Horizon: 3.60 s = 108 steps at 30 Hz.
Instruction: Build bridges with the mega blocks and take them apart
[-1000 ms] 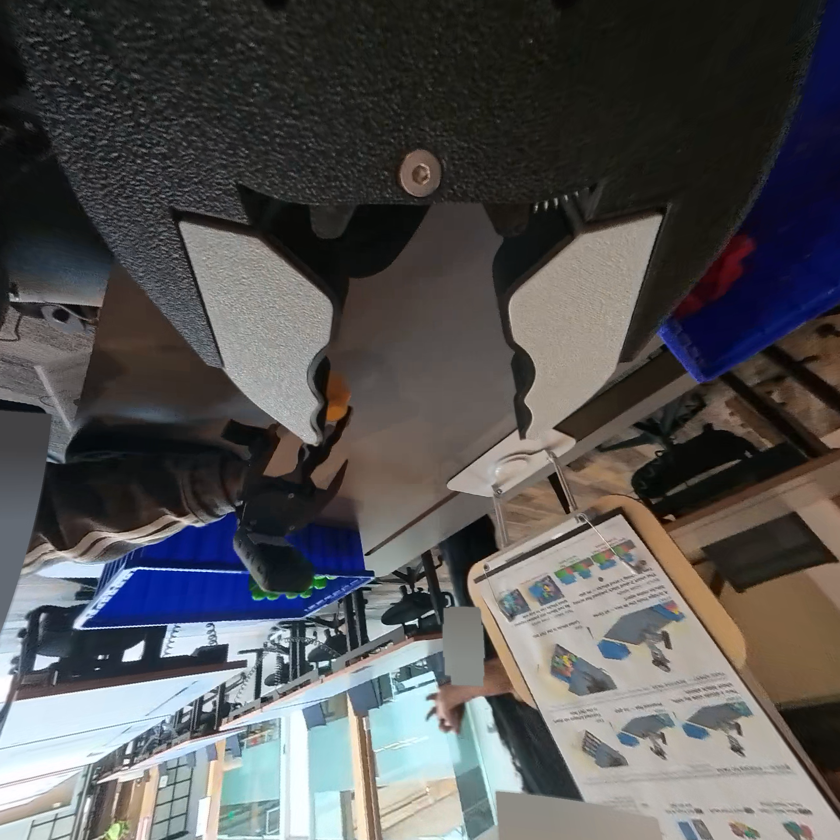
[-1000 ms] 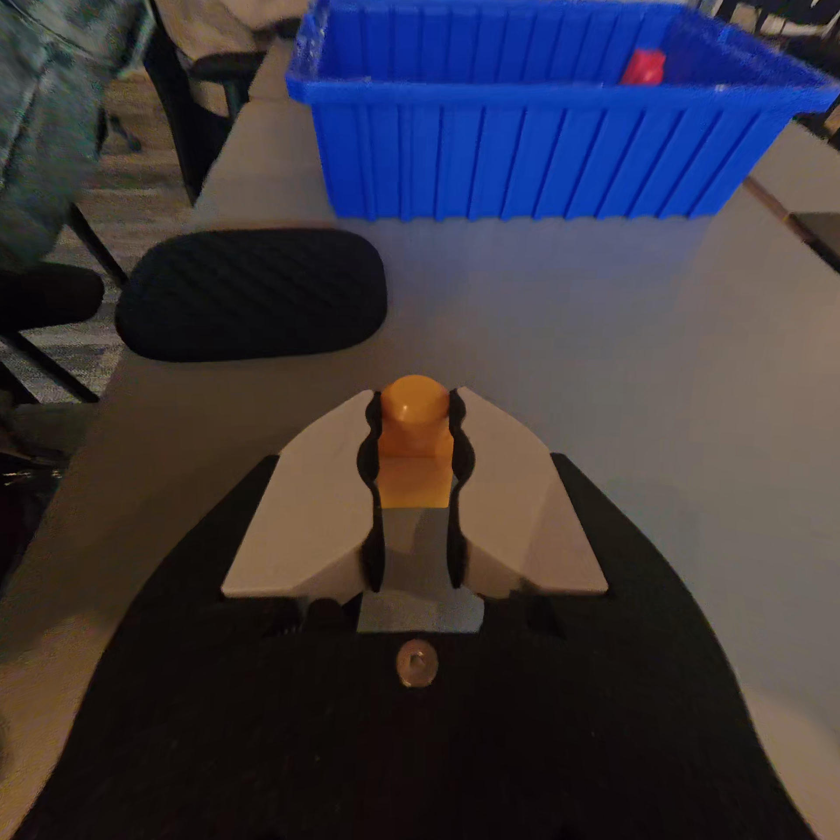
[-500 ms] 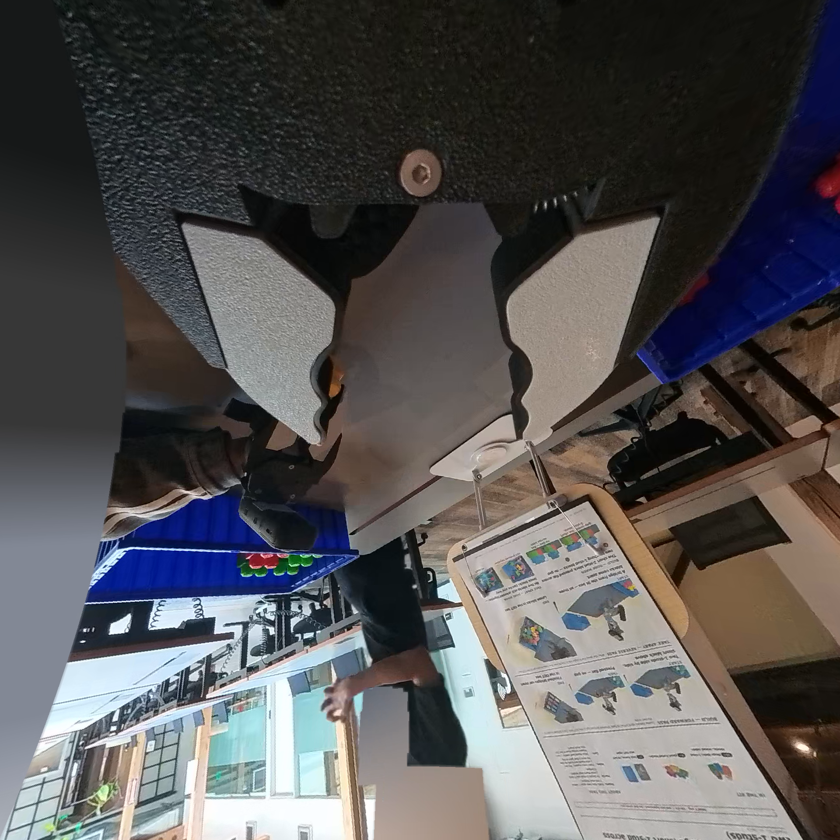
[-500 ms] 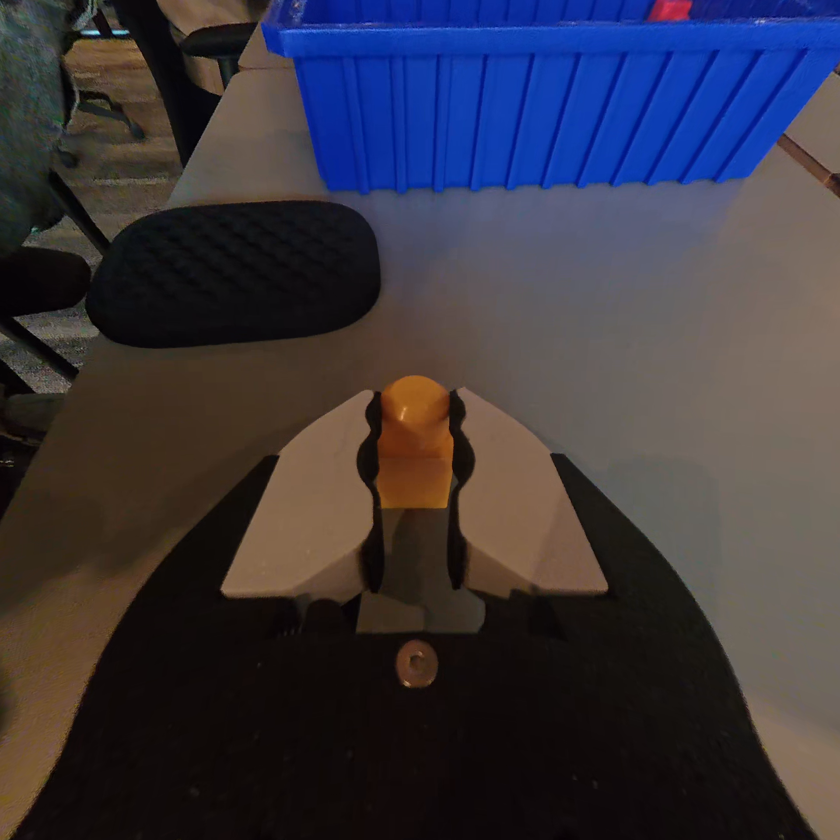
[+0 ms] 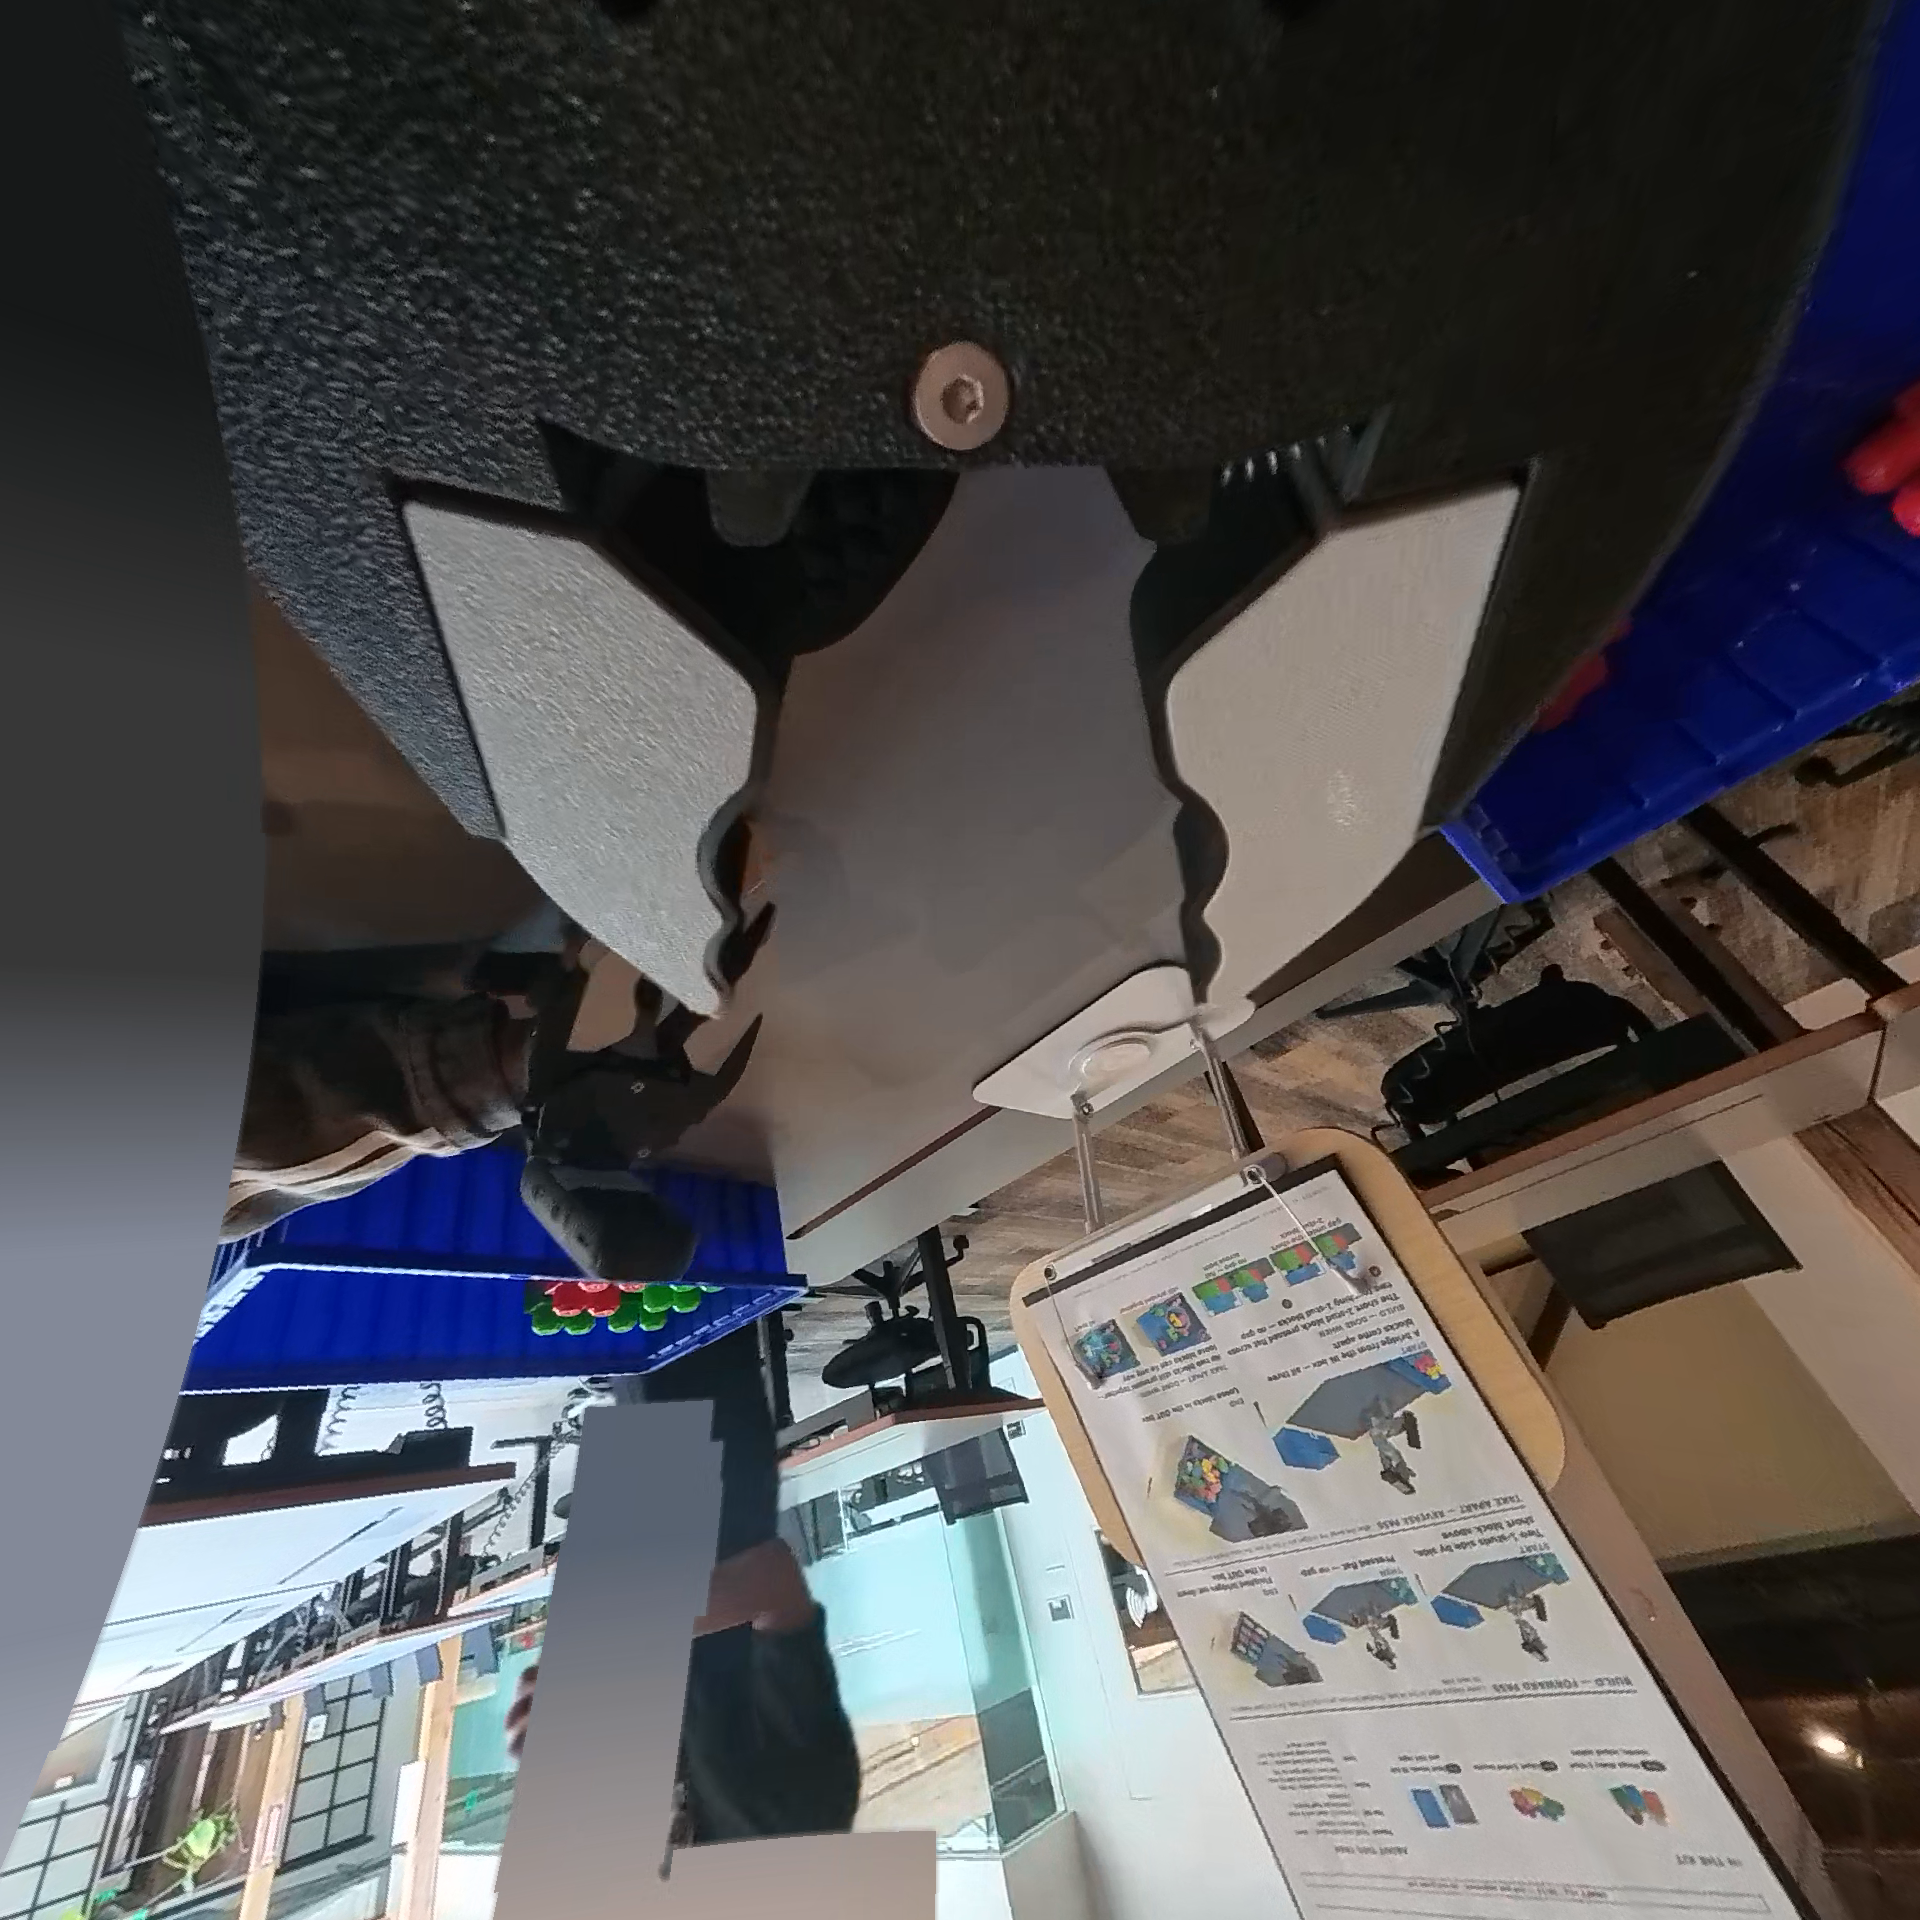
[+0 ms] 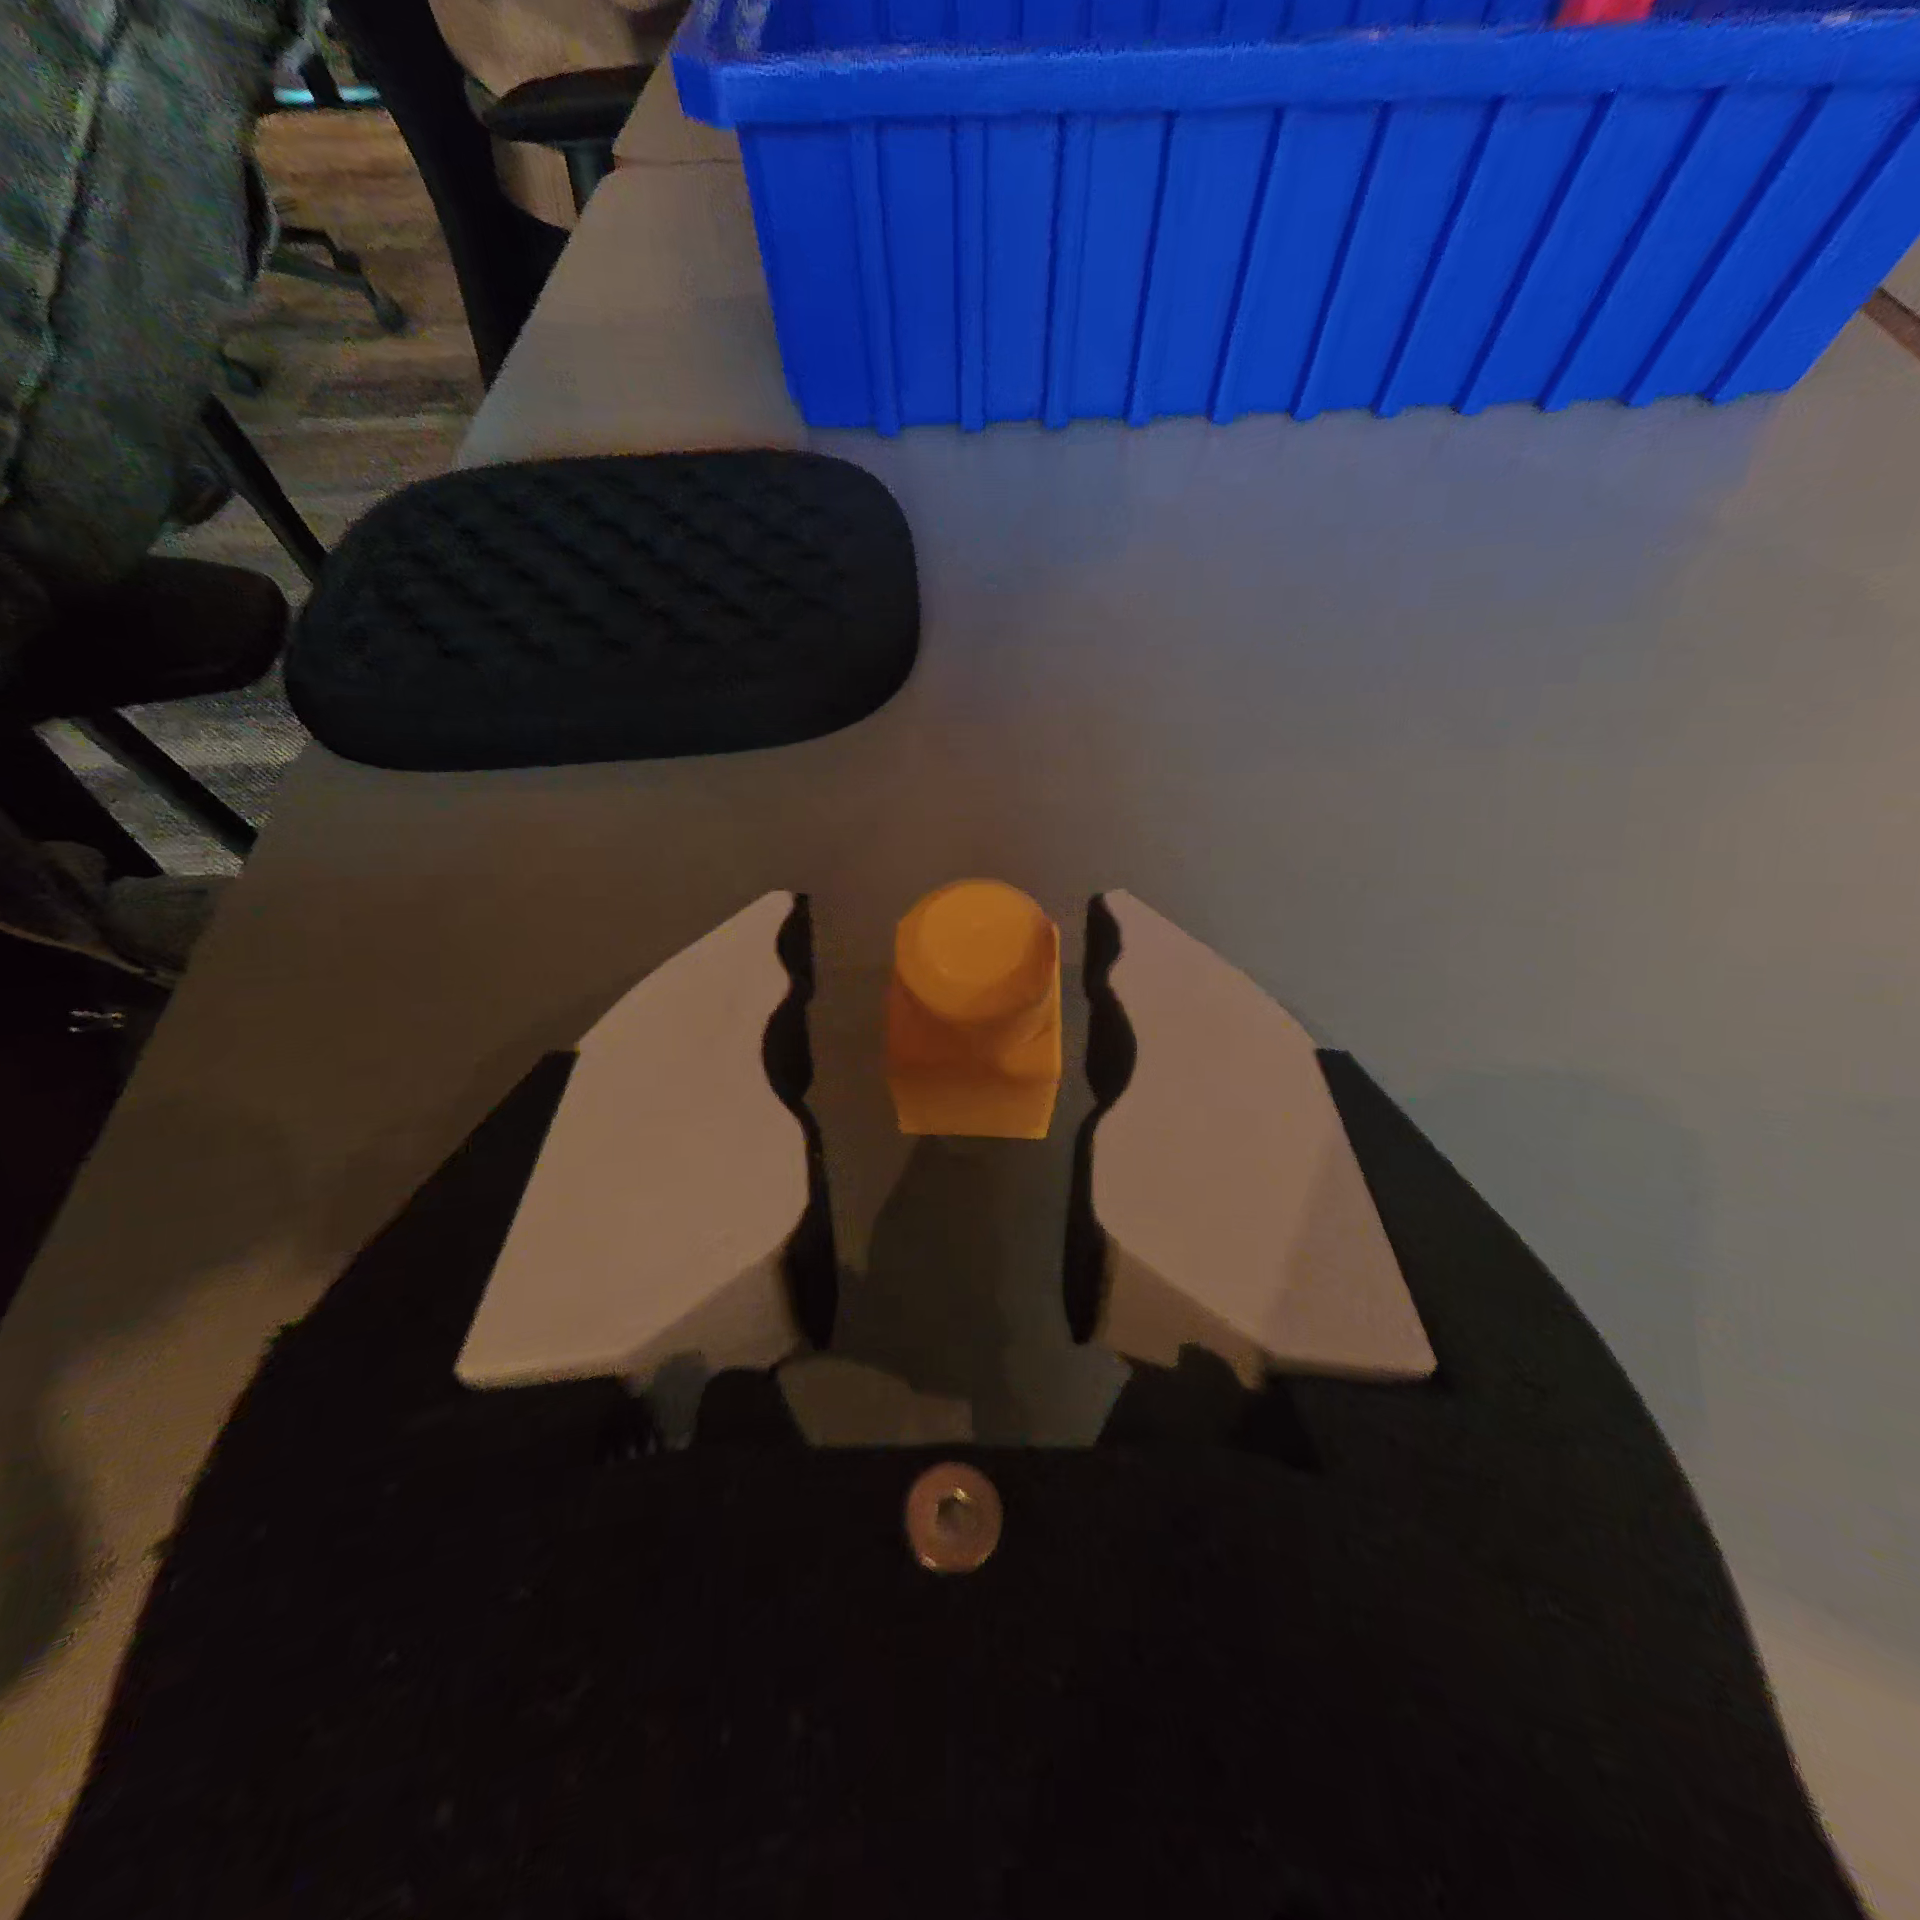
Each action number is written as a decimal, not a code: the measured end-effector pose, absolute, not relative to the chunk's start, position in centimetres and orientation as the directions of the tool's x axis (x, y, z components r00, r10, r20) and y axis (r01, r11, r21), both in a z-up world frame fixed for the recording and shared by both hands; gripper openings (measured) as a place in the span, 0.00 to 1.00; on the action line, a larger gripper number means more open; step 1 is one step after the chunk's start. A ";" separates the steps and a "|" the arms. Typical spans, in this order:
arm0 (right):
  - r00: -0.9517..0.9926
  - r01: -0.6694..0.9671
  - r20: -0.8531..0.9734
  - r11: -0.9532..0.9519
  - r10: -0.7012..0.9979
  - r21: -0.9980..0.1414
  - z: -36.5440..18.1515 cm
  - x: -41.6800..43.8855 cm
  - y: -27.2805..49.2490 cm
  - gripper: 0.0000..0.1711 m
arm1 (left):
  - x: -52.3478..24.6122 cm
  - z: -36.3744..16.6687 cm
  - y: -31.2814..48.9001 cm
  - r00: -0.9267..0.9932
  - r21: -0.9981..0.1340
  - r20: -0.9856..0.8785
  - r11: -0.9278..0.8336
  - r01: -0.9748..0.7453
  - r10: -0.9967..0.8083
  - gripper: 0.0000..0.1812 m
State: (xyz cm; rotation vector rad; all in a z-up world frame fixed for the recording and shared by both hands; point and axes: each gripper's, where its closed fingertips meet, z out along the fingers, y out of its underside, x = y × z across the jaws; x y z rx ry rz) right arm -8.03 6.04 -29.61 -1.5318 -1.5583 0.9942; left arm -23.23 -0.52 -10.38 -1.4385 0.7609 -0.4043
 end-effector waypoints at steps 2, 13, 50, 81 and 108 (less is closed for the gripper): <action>-0.019 0.439 -0.040 -0.028 0.999 -0.898 -29.0 -7.9 6.1 0.41 | -23.7 -10.7 -0.2 0.723 -0.976 -0.213 0.101 -0.195 -0.657 0.48; 0.057 0.383 0.027 0.003 0.998 -0.924 -21.7 -4.3 3.6 0.72 | -32.8 -14.1 6.0 0.774 -0.910 -0.189 -0.189 -0.370 -0.605 0.52; 0.426 0.258 0.065 -0.052 0.902 -0.965 -15.9 2.5 7.8 0.66 | -45.7 -30.5 3.4 0.153 0.185 0.364 -0.090 -0.979 -0.919 0.51; 0.456 0.207 0.067 -0.033 0.887 -0.978 -14.4 3.6 9.2 0.62 | -46.9 -33.2 2.3 -0.072 0.199 0.224 0.118 -0.973 -0.972 0.27; 0.080 0.361 0.237 0.194 0.968 -0.912 -14.3 -4.6 5.7 0.45 | -29.0 -19.9 5.8 0.317 -0.593 -0.080 -0.211 -0.777 -0.945 0.20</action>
